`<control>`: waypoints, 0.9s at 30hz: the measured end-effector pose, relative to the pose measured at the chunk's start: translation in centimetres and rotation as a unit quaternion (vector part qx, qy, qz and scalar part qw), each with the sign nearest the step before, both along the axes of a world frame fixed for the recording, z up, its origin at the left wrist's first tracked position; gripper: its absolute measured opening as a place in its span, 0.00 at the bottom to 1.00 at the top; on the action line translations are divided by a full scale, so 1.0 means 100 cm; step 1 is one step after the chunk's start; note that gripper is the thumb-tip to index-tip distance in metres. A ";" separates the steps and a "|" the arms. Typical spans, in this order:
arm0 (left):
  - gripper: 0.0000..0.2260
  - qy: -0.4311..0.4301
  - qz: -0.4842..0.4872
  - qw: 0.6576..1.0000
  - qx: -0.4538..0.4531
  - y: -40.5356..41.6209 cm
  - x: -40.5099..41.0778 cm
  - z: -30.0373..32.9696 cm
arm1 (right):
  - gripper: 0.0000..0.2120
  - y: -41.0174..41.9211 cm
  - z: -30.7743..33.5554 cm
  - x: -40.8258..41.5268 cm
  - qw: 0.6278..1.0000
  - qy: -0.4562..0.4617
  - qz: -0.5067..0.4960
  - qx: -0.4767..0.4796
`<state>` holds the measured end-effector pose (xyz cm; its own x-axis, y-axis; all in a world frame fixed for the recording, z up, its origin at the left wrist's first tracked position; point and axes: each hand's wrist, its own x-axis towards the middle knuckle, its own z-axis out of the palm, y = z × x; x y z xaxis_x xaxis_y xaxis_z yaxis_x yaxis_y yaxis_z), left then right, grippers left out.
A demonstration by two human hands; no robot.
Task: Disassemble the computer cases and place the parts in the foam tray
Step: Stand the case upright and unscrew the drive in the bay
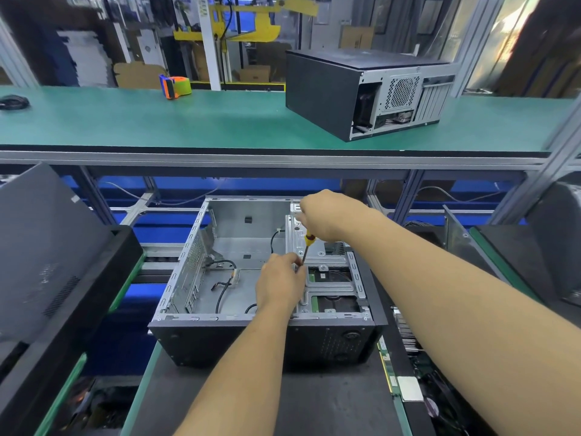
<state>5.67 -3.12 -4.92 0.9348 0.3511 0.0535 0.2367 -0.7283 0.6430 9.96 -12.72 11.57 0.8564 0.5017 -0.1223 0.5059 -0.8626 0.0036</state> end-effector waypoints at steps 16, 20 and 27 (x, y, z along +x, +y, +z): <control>0.07 -0.002 -0.002 1.000 0.001 0.000 -0.002 0.004 | 0.09 -0.003 0.005 -0.004 0.999 0.046 0.020 0.009; 0.07 -0.001 -0.002 1.000 -0.003 0.000 -0.003 0.005 | 0.15 -0.002 0.005 0.000 1.000 0.001 0.014 0.002; 0.08 -0.007 -0.002 1.000 0.000 0.000 -0.004 0.005 | 0.14 -0.001 0.003 -0.003 0.999 0.031 0.005 0.028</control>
